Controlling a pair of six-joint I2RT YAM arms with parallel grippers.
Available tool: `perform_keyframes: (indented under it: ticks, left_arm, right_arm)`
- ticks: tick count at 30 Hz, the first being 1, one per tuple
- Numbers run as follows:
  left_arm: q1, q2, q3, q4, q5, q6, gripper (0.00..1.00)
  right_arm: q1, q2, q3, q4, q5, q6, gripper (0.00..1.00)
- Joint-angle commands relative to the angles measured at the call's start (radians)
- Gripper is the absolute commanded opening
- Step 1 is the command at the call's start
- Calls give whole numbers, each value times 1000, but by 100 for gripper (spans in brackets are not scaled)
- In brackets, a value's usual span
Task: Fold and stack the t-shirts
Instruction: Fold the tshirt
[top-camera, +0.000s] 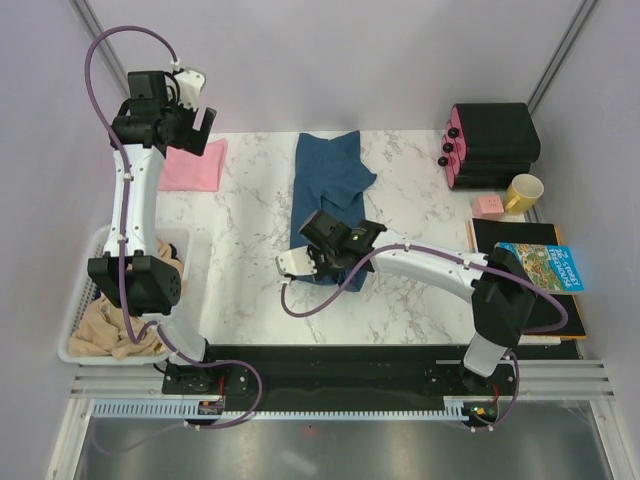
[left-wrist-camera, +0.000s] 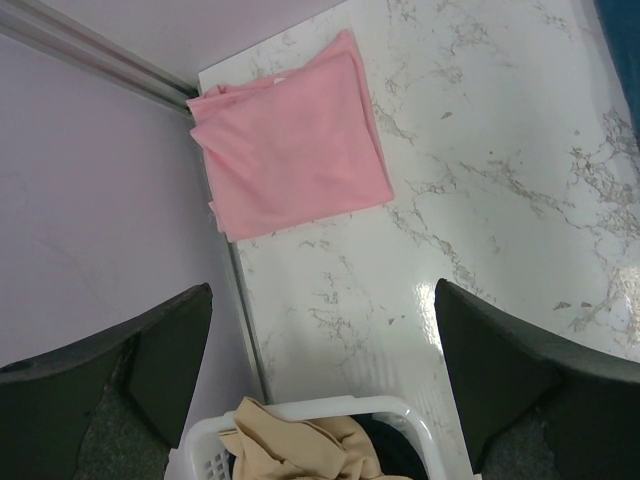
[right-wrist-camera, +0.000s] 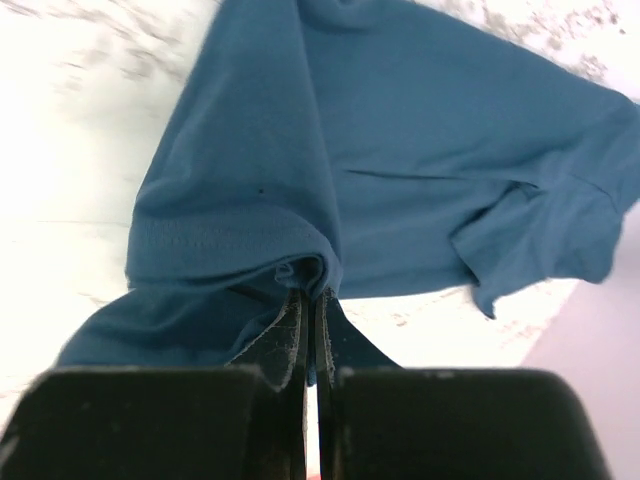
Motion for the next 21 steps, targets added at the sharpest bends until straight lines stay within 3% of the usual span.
perform_keyframes:
  ticks: [1,21]
  left_arm:
    - [2,-16,4,52,37,-28,100]
    - [25,-8,-40,61,70,-56,100]
  right_arm:
    - [-42,56,82,49,64,-155,0]
    - [-167,289,274,224,124,-324,0]
